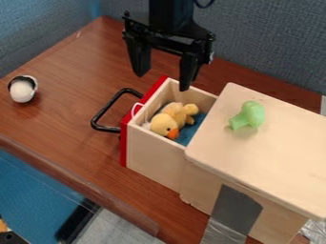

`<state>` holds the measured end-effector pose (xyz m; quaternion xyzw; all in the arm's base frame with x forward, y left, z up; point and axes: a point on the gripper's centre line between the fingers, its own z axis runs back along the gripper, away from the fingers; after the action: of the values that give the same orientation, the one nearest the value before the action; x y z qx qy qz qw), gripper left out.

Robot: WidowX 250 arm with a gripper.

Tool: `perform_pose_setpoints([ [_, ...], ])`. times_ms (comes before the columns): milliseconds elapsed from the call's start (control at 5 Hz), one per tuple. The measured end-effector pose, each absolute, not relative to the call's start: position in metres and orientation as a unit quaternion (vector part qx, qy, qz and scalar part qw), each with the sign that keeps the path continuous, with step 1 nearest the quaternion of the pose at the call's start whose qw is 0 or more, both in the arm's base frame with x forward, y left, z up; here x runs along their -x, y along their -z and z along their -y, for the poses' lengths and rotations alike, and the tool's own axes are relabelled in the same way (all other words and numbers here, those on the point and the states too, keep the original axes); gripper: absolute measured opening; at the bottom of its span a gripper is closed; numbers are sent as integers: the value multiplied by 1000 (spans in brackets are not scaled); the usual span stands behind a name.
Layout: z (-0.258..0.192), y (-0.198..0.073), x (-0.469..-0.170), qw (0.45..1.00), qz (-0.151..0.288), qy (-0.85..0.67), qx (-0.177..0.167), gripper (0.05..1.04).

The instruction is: Move the sushi to the top left of the table

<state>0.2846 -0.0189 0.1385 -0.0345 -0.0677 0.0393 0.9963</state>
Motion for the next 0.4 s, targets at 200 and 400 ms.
perform_pose_setpoints([
  [200,19,-132,-283,997,56,-39,34,1001],
  [400,-25,-111,-265,994,25,-102,25,1001],
])
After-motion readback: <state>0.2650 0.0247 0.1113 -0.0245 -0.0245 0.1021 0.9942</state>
